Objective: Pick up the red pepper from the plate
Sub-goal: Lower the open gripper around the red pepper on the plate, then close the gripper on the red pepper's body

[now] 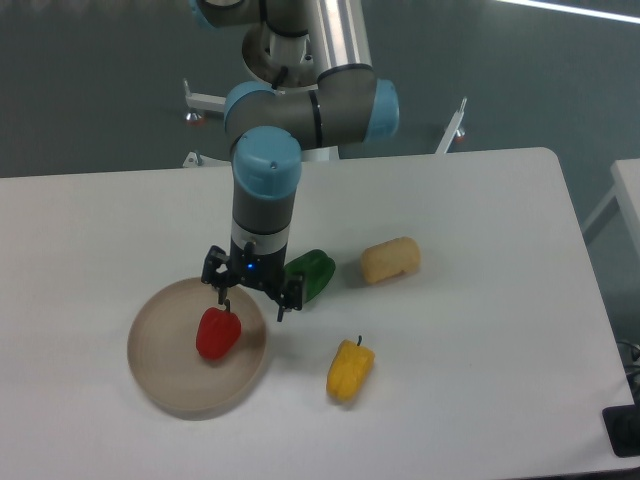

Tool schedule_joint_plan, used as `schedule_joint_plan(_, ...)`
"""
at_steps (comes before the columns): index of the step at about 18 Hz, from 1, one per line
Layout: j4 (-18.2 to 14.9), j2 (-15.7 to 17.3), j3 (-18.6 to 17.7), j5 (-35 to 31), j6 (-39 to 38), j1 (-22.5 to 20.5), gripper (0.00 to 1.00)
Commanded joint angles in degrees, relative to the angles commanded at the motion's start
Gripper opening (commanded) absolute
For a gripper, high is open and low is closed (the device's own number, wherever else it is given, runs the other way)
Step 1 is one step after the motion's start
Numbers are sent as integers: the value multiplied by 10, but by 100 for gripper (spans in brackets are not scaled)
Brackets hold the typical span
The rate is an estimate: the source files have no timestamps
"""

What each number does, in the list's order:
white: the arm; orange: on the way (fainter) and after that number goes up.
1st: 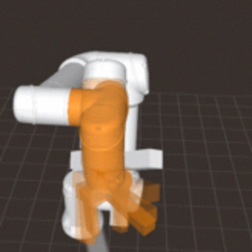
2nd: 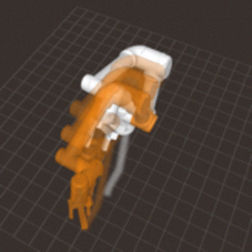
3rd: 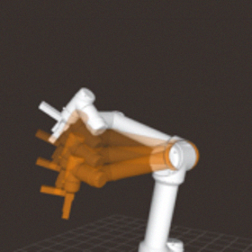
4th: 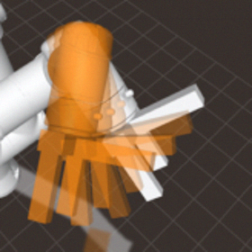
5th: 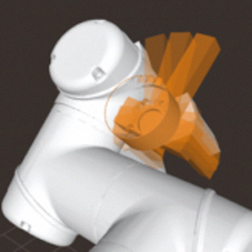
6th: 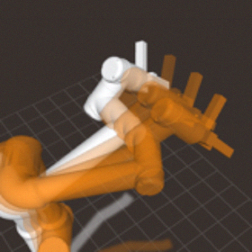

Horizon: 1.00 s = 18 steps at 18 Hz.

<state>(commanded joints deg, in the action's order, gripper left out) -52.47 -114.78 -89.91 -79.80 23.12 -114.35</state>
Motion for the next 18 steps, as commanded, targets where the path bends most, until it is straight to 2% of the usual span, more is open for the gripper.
schedule_joint_plan(4,23,-17,0,-3,-7,15,100)
schedule_joint_plan(8,25,-33,8,-18,-8,25,100)
schedule_joint_plan(18,33,-49,5,-41,-5,42,100)
